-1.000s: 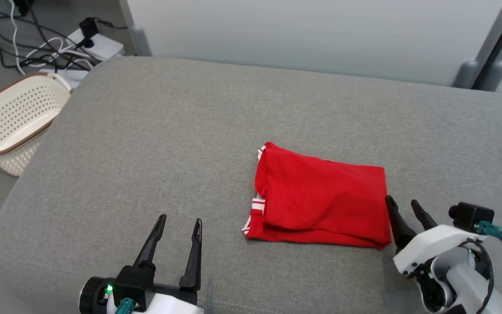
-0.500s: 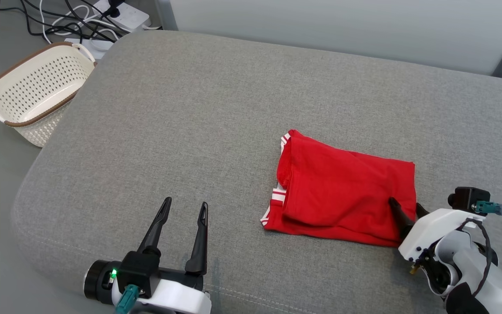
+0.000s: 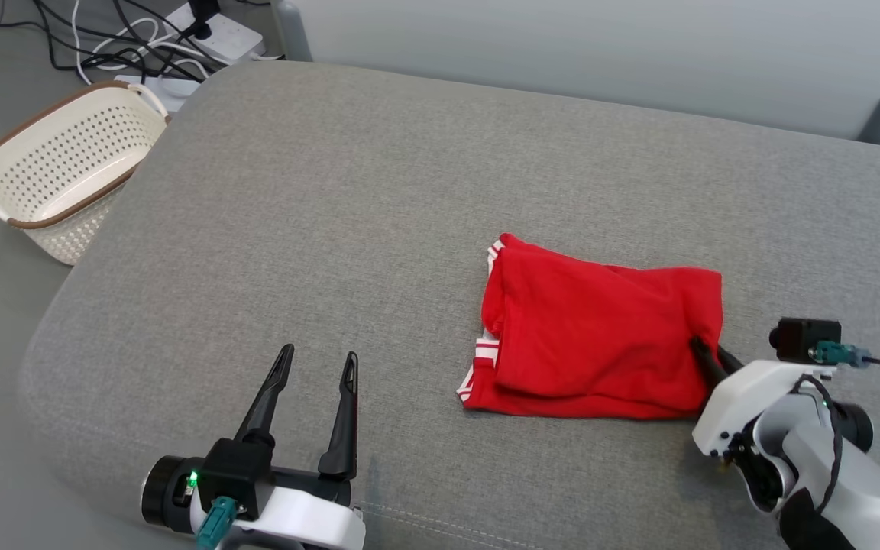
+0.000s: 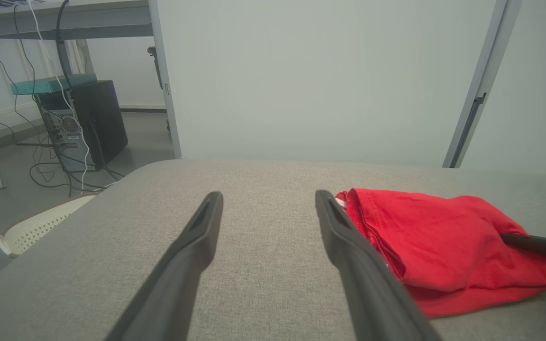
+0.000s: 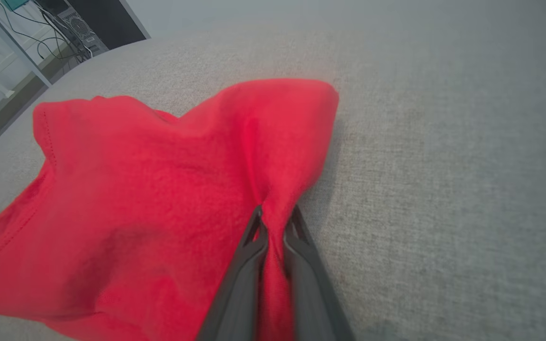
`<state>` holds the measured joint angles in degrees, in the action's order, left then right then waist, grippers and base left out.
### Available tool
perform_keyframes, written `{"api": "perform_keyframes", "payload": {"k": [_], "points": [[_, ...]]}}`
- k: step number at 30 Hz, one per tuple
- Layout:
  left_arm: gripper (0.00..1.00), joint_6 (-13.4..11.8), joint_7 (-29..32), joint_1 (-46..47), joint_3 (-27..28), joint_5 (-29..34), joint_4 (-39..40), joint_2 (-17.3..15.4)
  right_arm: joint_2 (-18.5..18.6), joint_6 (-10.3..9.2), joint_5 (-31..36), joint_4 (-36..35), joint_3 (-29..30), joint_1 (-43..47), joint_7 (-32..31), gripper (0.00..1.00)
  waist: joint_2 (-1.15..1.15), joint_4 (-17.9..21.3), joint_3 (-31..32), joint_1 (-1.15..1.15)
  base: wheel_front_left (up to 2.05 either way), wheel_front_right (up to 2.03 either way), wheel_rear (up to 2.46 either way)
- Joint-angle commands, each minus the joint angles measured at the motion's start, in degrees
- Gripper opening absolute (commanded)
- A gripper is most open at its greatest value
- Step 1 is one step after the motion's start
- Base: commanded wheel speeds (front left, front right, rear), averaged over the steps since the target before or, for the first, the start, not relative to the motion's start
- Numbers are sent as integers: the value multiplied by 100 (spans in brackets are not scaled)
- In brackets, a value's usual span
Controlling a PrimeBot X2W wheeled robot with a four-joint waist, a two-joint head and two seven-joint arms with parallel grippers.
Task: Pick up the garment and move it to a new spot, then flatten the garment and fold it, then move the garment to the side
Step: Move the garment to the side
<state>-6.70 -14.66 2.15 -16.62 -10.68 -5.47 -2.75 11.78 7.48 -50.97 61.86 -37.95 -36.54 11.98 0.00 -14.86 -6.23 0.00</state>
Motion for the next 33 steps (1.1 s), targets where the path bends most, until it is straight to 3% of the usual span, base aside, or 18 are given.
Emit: {"api": "perform_keyframes", "payload": {"k": [1,7,13,19,33], "points": [[100,-33,-34,228,198,-24,150,-12,60,1,83,-74,-87,-144,117,0,0,43,16,0,0,0,0],[100,15,-34,220,250,-11,154,-12,95,1,528,-327,-228,-434,294,0,0,313,47,0,0,0,0],[100,42,-34,319,269,24,187,-12,226,1,1252,-1161,263,-406,300,0,0,635,3,0,0,0,0],[100,91,-34,435,299,58,151,-12,219,1,1792,-1560,709,-222,301,0,0,1006,-15,0,0,0,0],[100,224,-34,702,294,229,57,-12,112,1,2231,-1830,1261,-2,301,0,0,2182,-133,0,0,0,0]]}}
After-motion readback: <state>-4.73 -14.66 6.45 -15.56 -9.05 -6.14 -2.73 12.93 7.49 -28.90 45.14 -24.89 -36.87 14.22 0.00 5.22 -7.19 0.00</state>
